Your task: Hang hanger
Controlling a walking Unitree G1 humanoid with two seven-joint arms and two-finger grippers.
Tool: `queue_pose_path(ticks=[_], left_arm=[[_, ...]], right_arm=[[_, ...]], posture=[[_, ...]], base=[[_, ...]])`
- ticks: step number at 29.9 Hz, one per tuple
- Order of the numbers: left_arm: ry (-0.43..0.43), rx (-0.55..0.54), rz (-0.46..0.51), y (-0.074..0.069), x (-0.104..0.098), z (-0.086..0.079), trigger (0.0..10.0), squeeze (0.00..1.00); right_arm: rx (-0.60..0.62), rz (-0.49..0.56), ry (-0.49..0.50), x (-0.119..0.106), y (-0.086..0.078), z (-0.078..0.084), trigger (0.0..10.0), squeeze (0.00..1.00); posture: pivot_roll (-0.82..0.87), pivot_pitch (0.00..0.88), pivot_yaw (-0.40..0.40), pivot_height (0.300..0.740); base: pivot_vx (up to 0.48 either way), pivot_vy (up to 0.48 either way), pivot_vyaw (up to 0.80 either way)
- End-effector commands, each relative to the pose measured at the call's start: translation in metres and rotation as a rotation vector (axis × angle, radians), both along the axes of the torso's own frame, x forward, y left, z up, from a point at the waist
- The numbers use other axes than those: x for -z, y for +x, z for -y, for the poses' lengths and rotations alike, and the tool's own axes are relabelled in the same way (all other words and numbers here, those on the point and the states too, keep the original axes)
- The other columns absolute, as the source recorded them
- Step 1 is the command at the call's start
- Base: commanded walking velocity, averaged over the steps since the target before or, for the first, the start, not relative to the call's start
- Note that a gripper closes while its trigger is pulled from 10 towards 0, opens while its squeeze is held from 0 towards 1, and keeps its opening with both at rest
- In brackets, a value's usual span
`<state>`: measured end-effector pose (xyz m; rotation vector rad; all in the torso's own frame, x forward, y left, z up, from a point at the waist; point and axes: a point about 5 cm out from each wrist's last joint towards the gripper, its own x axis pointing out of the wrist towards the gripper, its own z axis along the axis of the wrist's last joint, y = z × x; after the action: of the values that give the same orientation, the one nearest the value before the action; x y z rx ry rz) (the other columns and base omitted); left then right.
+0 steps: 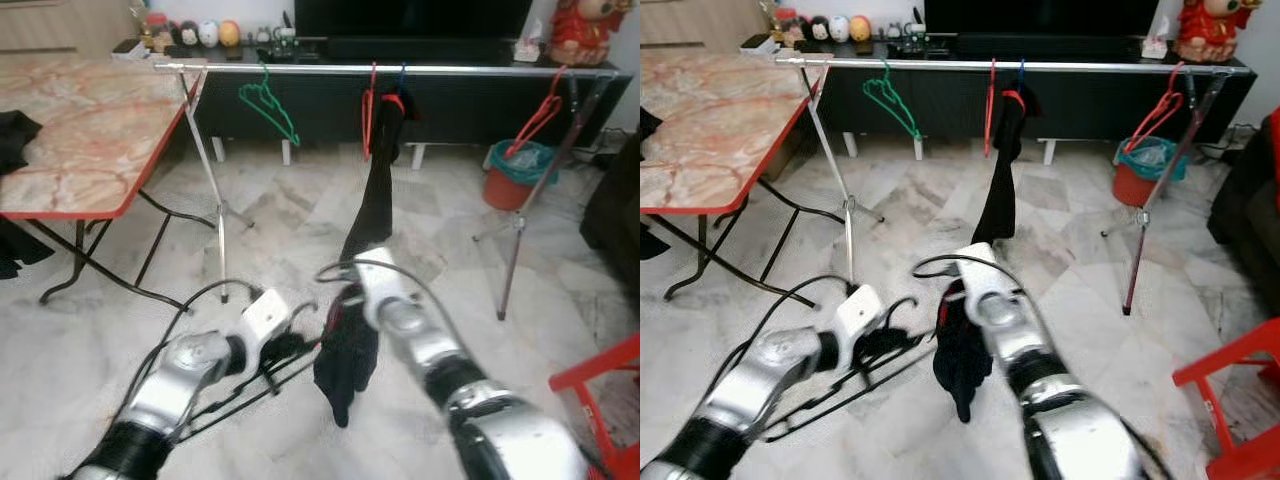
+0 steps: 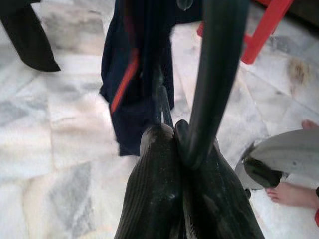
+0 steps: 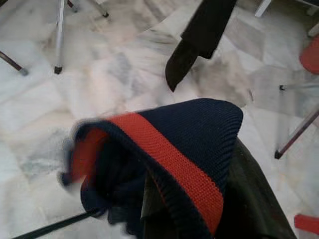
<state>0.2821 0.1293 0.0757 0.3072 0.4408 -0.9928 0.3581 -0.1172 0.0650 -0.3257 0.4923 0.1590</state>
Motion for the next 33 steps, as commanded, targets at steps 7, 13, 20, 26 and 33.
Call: queue_pose_path(ticks=[7, 13, 20, 26, 33], left_arm=[[-0.014, -0.013, 0.036, 0.006, -0.006, 0.006, 10.0, 0.00], [-0.015, -0.048, 0.059, 0.009, -0.008, 0.007, 10.0, 0.00], [-0.060, -0.057, 0.062, 0.012, -0.012, 0.007, 10.0, 0.00], [-0.061, -0.036, 0.043, 0.008, -0.010, 0.008, 10.0, 0.00], [-0.053, -0.082, 0.083, 0.014, -0.011, 0.007, 10.0, 0.00]], right_arm=[[-0.050, 0.037, 0.005, -0.008, 0.004, -0.014, 10.0, 0.00], [-0.074, 0.023, 0.009, -0.005, 0.001, -0.018, 10.0, 0.00], [-0.093, 0.011, 0.009, -0.002, -0.001, -0.022, 10.0, 0.00], [-0.153, -0.018, 0.009, 0.003, -0.005, -0.030, 10.0, 0.00], [-0.221, -0.065, -0.029, 0.010, -0.011, -0.037, 10.0, 0.00]], posture=[[0.11, 0.000, 0.012, 0.740], [0.10, 0.000, 0.013, 0.740], [0.10, 0.000, 0.013, 0.740], [0.11, 0.000, 0.013, 0.740], [0.10, 0.000, 0.013, 0.740]], base=[[0.000, 0.000, 0.00], [0.000, 0.000, 0.00], [0.000, 0.000, 0.00], [0.000, 0.000, 0.00], [0.000, 0.000, 0.00]])
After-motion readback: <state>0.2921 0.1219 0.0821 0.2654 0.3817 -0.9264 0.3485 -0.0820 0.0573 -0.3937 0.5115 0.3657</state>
